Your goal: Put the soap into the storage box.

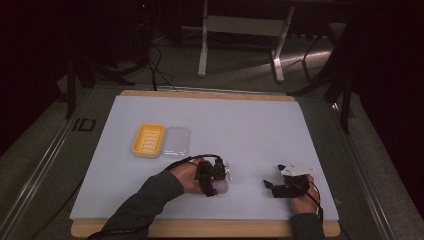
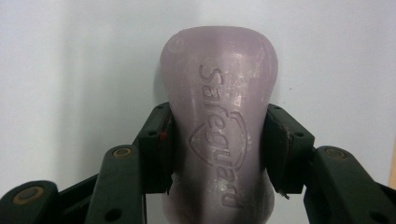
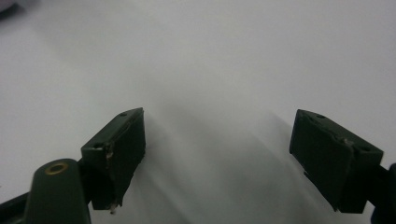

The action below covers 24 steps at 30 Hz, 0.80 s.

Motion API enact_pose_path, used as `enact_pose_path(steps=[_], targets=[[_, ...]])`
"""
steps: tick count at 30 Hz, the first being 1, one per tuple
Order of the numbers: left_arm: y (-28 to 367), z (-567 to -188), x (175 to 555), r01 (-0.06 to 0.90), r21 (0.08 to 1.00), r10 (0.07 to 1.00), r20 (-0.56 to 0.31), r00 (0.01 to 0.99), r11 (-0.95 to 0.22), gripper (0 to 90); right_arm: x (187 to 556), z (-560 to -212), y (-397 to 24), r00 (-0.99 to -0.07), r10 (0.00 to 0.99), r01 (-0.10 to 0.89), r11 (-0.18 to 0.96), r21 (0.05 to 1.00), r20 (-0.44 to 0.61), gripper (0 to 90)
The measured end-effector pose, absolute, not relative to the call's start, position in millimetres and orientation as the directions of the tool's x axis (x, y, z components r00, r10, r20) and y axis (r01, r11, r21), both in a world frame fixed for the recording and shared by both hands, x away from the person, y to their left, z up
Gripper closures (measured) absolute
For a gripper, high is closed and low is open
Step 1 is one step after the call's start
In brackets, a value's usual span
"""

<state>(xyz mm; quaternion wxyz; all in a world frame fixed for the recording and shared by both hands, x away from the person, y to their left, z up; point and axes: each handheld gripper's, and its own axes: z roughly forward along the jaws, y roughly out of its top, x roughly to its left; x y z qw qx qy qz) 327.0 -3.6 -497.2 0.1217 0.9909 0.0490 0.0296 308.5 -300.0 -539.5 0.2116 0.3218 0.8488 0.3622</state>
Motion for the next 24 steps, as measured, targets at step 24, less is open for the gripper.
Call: enact_pose_path(steps=[24], targets=[[23.5, -483.5, 340.5, 0.206, 0.264, 0.228, 0.057, 0.972, -0.942, 49.9, 307.7, -539.5, -299.4, -0.702, 0.7, 0.389, 0.532, 0.752, -0.132, 18.2]])
